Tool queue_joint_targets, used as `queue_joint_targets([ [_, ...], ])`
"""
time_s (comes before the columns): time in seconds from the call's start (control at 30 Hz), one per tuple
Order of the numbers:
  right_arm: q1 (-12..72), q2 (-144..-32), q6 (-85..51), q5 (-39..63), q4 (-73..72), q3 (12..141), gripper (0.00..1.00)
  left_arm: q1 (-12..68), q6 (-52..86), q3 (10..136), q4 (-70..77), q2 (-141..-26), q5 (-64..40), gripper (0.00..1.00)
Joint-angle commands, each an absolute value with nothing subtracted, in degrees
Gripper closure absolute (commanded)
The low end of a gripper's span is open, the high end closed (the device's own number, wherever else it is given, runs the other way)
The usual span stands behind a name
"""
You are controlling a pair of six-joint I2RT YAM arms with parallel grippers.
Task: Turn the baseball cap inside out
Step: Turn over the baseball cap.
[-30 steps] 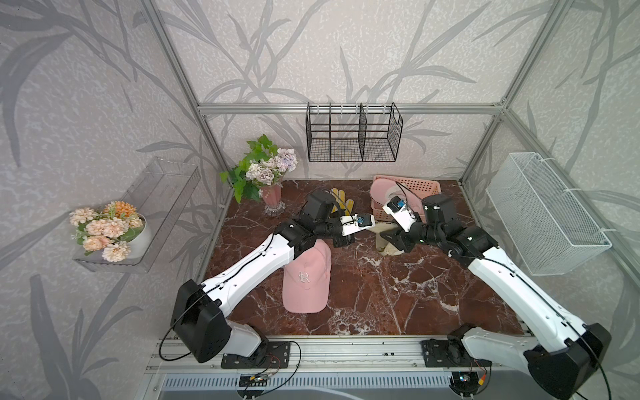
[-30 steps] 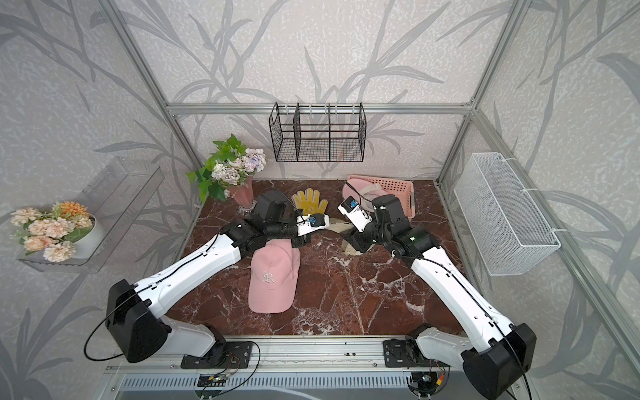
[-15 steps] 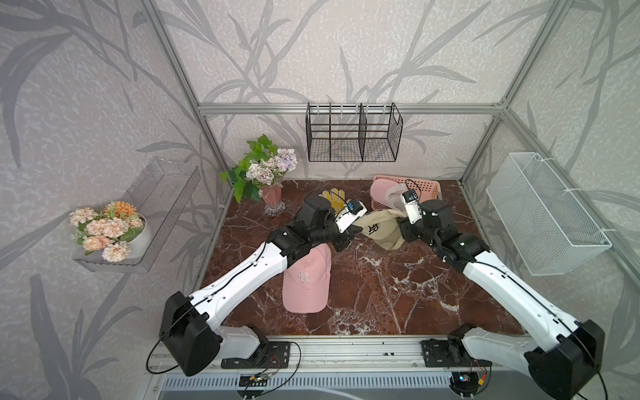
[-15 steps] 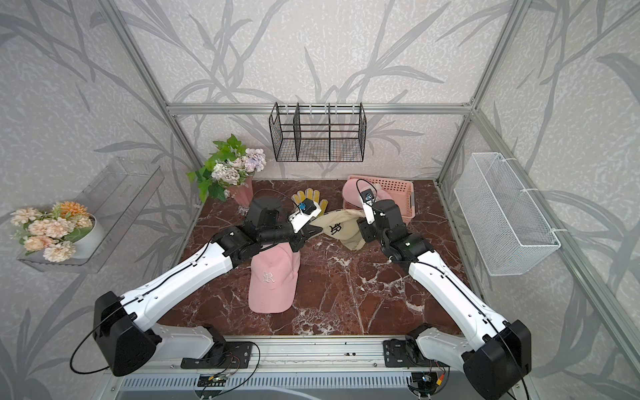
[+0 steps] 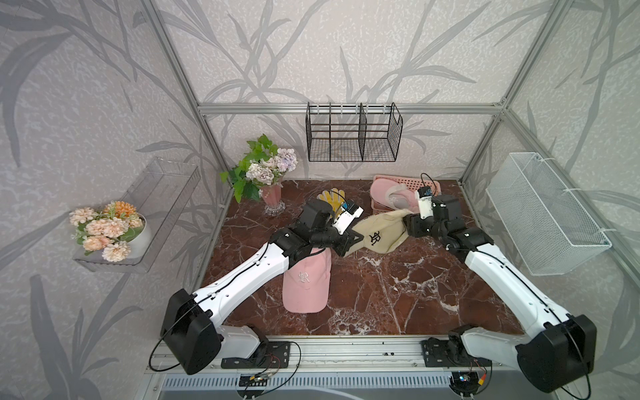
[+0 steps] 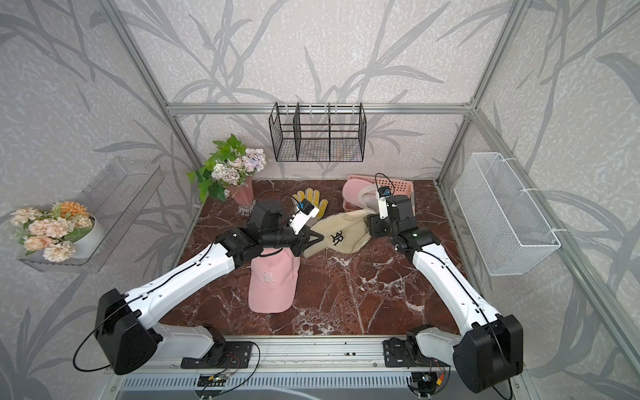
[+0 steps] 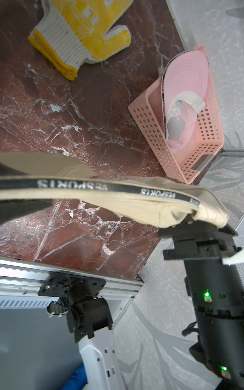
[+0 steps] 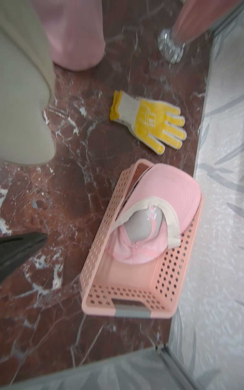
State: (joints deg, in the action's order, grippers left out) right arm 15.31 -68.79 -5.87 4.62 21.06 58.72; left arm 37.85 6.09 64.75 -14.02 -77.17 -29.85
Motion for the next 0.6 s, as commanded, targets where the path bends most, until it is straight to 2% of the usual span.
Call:
queue_joint_targets([
  [0.0, 13.1, -64.0, -9.5, 21.3, 16.7, 57.1, 0.30, 37.2, 13.7, 64.2, -10.2, -77.7, -27.7, 1.00],
  [0.1, 10.2, -61.6, -12.0, 30.1, 13.0, 55.2, 0.28, 36.8, 17.0, 64.2, -9.7, -78.3, -26.1, 1.00],
  [0.33, 7.8, -56.6, -15.9, 32.7, 5.2, 50.5, 0.26, 35.1, 21.8, 63.3, -8.8, -79.3, -25.6, 1.00],
  [0.43, 6.4, -55.6, -18.2, 38.4, 1.4, 48.9, 0.26, 34.9, 21.9, 63.2, -8.6, -79.7, -27.9, 1.00],
  [0.57, 6.3, -55.7, -17.2, 44.9, 3.4, 49.6, 0.26, 34.7, 24.3, 63.0, -8.4, -79.4, -27.0, 1.00],
])
